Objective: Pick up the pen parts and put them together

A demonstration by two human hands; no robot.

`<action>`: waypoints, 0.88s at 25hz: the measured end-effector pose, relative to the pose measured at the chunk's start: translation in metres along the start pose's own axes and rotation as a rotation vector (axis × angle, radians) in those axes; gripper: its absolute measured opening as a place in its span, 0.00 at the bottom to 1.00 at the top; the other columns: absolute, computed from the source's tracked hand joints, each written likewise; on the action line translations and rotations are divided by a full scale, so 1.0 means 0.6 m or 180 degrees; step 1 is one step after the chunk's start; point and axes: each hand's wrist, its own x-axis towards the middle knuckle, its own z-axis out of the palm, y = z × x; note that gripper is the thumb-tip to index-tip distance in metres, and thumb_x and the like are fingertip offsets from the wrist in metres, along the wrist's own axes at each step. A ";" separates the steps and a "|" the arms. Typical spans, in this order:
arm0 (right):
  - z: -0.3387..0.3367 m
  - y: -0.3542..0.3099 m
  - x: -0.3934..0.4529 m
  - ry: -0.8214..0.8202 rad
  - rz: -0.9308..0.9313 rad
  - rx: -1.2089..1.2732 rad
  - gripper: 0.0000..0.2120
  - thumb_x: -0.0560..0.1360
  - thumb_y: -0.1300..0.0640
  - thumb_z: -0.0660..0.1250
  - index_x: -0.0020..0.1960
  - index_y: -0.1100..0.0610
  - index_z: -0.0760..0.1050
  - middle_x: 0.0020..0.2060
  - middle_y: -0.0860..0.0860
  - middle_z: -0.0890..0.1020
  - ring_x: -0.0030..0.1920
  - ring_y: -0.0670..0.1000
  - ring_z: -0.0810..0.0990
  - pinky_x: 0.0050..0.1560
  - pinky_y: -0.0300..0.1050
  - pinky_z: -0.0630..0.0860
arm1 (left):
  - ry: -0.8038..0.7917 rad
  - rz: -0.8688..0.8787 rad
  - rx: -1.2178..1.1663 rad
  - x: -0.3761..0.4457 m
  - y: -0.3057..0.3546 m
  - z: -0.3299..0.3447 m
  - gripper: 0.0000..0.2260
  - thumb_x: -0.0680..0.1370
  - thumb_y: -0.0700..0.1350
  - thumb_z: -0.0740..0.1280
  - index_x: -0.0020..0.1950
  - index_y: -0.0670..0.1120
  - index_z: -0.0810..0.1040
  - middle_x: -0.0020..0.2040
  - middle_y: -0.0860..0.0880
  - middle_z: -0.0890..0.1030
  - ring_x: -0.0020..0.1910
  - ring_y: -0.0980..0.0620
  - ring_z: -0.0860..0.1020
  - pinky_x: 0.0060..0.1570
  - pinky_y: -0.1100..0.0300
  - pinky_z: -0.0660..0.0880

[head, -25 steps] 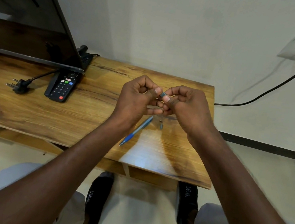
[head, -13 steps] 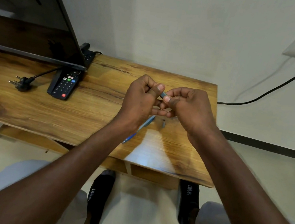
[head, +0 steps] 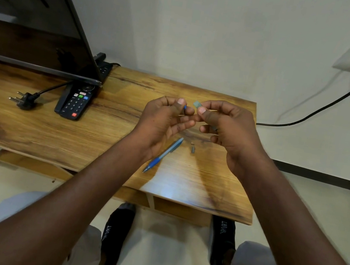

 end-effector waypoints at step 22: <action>-0.010 0.006 0.011 0.0379 -0.0234 -0.0372 0.06 0.76 0.64 0.76 0.53 0.62 0.85 0.42 0.54 0.86 0.32 0.43 0.81 0.29 0.30 0.72 | -0.0350 -0.0920 -0.0507 -0.004 -0.007 0.003 0.18 0.87 0.46 0.60 0.65 0.32 0.80 0.61 0.34 0.84 0.63 0.38 0.84 0.59 0.55 0.83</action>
